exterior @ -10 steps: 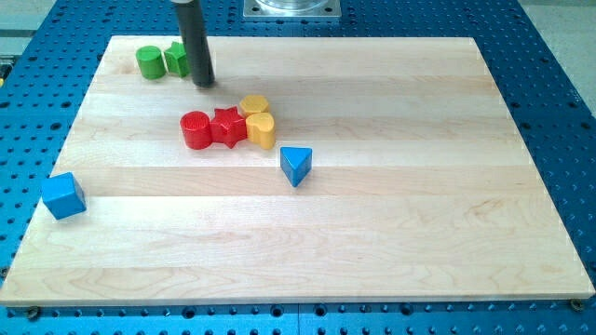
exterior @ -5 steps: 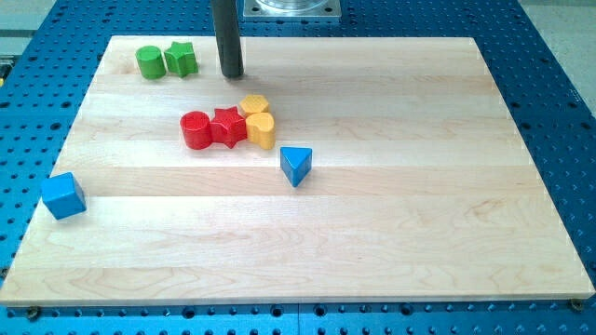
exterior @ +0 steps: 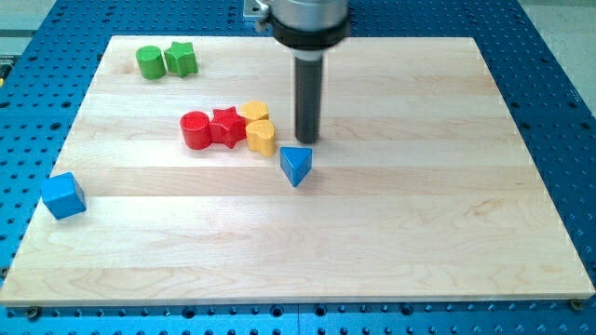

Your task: Place the red circle at the top right side of the board

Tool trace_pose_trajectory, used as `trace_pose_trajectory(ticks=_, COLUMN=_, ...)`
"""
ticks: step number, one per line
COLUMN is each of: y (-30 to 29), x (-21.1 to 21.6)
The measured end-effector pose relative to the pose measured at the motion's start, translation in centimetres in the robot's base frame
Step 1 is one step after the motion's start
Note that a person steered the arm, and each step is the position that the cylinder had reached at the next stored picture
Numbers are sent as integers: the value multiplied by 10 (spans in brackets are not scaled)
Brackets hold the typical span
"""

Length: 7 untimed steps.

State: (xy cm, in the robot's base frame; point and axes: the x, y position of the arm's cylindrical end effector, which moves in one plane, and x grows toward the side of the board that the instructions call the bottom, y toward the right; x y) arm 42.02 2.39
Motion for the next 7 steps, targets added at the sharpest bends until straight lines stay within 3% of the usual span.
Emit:
trace_pose_trajectory(ticks=1, y=-12, x=9)
trace_pose_trajectory(ticks=2, y=-11, x=-42)
trace_pose_trajectory(ticks=3, y=-70, x=-86)
trace_pose_trajectory(ticks=4, y=-163, x=-83)
trace_pose_trajectory(ticks=5, y=-237, x=-35)
trace_pose_trajectory(ticks=6, y=-208, x=-6)
trace_pose_trajectory(ticks=7, y=-166, x=-6)
